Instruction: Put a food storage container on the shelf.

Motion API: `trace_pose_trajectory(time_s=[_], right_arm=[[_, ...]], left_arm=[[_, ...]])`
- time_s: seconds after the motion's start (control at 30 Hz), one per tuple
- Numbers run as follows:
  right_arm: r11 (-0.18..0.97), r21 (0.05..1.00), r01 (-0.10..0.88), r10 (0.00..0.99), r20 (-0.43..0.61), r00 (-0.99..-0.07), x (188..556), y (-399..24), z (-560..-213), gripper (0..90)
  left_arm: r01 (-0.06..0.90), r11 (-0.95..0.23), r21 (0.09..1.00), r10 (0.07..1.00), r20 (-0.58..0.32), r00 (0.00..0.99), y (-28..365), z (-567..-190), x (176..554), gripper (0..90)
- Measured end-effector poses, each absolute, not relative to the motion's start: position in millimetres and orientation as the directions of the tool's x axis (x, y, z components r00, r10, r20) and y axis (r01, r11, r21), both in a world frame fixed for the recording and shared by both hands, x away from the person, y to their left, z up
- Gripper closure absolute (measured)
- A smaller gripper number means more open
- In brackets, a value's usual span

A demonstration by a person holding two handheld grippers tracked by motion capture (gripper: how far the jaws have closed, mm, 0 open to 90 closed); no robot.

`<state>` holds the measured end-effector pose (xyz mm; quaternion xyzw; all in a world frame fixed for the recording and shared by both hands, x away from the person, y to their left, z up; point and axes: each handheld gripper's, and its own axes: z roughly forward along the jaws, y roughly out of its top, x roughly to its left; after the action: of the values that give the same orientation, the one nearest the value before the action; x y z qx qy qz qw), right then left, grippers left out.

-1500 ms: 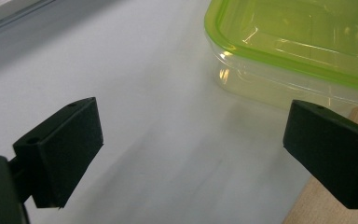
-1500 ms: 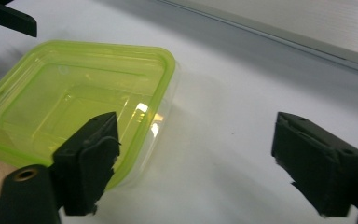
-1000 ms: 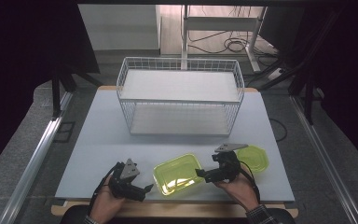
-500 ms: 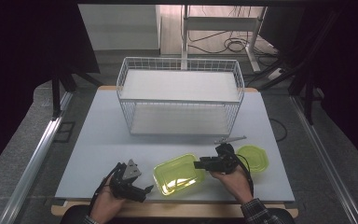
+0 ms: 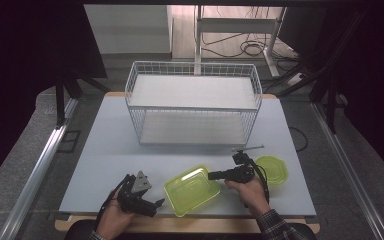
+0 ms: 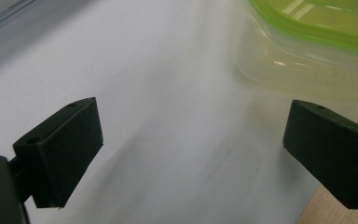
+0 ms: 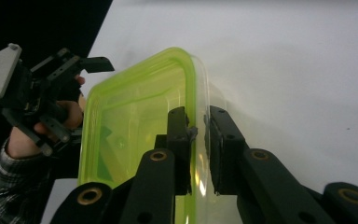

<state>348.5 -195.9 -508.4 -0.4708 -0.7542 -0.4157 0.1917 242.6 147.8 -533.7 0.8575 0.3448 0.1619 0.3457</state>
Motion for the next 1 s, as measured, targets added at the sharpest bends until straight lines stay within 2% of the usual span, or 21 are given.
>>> trace_pose_trajectory(time_s=[1.0], right_arm=[[0.100, 0.545, 0.832, 0.496, 0.698, -0.517, 360.3, -205.3, -466.8, 79.9]], left_arm=[[0.489, -0.487, 0.724, 0.721, 0.017, 0.693, 154.3, -531.5, 243.7, 4.1]])
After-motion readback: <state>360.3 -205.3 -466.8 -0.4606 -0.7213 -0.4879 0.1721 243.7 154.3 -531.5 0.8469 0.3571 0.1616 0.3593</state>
